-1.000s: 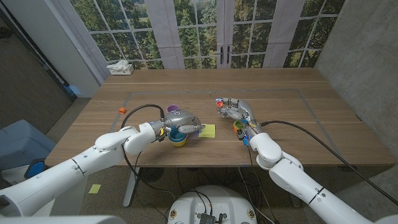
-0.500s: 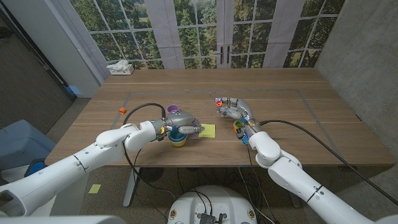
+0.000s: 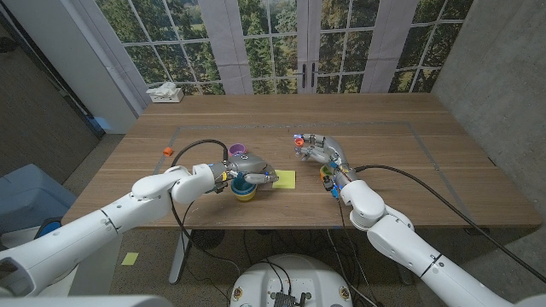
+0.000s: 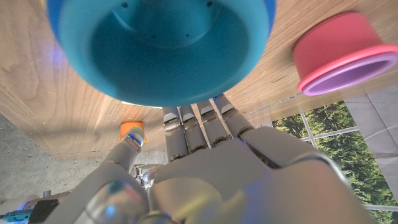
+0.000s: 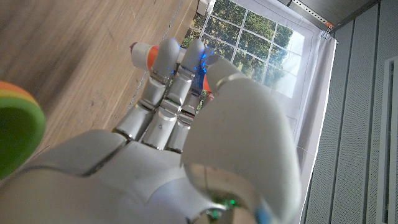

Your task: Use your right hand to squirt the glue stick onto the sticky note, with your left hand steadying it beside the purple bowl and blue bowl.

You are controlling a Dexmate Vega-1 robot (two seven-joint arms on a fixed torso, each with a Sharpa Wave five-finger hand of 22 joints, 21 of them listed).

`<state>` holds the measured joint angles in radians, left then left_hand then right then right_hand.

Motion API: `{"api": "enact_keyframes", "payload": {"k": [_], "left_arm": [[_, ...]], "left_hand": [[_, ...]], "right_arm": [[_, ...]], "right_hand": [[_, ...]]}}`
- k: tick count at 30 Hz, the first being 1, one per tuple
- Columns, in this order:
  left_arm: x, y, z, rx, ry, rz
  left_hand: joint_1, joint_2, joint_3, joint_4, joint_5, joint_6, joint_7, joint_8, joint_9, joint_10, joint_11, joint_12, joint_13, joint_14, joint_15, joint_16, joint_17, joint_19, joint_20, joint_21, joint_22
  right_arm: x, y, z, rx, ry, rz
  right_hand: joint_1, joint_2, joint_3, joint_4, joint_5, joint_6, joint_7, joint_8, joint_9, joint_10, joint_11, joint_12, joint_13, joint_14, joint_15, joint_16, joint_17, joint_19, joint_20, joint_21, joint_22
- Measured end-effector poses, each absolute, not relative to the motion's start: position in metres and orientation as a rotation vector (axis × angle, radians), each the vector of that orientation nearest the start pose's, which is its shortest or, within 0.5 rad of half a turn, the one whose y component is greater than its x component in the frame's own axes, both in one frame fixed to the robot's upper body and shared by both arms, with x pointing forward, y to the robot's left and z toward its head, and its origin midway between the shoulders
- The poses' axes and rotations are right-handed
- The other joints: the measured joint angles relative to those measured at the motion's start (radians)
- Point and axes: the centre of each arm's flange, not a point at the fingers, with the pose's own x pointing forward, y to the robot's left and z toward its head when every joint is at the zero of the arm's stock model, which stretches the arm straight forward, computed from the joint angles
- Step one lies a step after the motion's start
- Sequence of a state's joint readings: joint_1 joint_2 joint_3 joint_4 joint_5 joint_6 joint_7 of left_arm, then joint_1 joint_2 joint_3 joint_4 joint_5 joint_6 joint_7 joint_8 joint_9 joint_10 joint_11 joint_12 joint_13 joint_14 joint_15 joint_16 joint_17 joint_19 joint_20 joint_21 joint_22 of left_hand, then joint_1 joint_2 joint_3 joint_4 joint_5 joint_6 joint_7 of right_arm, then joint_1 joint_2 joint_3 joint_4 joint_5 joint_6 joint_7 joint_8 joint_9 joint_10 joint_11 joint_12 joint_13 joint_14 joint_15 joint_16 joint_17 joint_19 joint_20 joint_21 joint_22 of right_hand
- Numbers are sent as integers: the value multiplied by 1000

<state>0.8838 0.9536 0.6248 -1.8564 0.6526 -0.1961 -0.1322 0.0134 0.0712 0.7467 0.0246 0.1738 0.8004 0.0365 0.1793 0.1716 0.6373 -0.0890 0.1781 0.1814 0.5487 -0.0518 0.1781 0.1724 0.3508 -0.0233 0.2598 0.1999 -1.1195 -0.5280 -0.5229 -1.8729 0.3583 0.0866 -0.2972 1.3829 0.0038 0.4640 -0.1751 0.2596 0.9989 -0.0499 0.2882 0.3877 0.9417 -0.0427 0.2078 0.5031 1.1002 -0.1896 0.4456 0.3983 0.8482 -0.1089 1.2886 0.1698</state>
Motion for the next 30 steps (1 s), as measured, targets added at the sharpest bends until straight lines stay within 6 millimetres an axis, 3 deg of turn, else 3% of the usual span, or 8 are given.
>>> {"api": "enact_keyframes", "payload": {"k": [21,30], "left_arm": [[549,183,-72,1761,-706,-459],[549,179,-72,1765,-692,-462]], "left_hand": [[0,0,-2,10,0,-4,3,3,8,-13,2,0,-5,-8,0,0,-5,-15,4,0,-5],[0,0,-3,11,0,-17,-10,-1,1,-18,-4,0,-5,-17,1,0,-5,-15,4,-5,-5]], "right_arm": [[540,-147,-80,-34,-447,431],[547,-152,-81,10,-393,501]], "right_hand": [[0,0,6,0,3,5,-2,-5,8,0,0,0,4,5,-5,-2,0,4,4,0,0],[0,0,7,2,3,5,-2,-2,9,0,0,4,5,6,-5,-2,0,4,4,0,-2]]}}
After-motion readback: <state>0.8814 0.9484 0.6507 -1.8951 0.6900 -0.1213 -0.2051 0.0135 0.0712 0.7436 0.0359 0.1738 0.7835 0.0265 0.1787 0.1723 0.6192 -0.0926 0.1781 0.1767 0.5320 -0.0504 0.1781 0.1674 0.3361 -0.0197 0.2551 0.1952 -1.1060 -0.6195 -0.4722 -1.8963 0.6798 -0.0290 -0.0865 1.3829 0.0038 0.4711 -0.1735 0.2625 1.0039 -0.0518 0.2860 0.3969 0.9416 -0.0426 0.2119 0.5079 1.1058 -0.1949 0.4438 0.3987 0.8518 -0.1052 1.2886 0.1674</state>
